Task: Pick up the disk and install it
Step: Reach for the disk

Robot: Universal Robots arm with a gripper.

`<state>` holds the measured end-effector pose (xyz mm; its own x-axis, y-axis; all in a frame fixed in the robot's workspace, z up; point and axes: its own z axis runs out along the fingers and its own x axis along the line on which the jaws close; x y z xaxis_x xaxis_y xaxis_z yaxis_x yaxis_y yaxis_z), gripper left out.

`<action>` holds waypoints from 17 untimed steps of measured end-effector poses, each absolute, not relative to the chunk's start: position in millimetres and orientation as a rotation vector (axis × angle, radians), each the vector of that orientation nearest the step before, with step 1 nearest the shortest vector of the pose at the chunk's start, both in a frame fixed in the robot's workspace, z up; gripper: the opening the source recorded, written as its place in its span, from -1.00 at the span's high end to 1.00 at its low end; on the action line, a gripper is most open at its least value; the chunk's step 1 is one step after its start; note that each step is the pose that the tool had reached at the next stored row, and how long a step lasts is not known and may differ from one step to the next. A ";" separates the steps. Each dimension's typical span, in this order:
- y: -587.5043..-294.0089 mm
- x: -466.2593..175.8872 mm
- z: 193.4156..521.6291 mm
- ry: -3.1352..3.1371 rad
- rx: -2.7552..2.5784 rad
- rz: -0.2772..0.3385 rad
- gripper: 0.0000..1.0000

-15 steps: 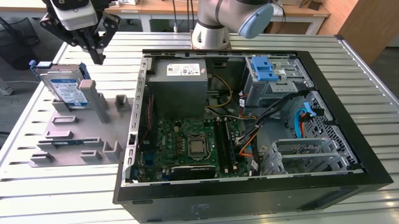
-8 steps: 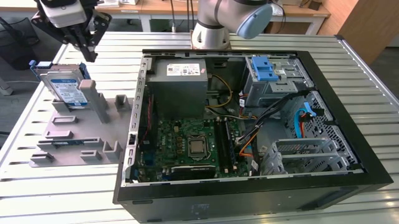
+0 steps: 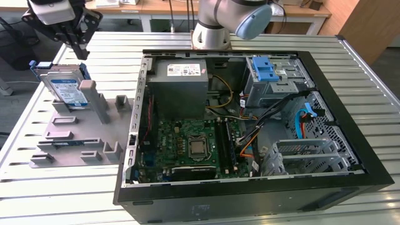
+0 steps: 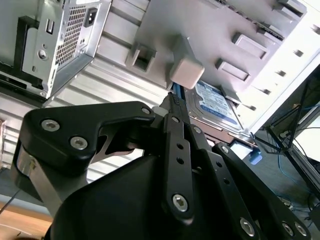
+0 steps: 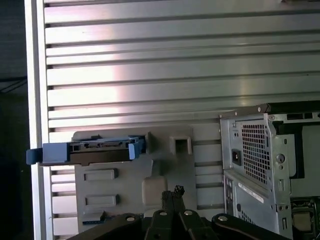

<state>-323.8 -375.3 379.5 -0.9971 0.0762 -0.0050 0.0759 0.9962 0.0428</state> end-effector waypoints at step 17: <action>-361.3 -357.4 376.5 3.137 0.120 0.067 0.79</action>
<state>-357.4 -361.3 376.5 -0.9971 0.0762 -0.0001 0.0761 0.9962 0.0425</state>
